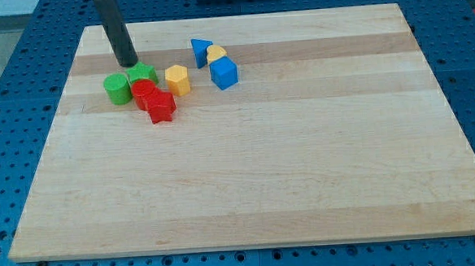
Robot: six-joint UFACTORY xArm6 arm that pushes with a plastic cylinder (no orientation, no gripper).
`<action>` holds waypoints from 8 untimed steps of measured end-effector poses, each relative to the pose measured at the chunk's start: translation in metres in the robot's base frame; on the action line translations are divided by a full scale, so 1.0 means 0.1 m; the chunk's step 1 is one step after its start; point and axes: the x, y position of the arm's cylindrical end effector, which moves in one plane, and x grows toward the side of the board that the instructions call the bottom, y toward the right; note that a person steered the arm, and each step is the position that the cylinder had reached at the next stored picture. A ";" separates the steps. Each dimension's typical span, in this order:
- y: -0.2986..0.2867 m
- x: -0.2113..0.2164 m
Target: Move the blue triangle into the yellow heart
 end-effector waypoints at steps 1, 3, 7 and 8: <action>0.46 0.00; 1.41 0.00; 0.56 -0.52; 0.75 -0.56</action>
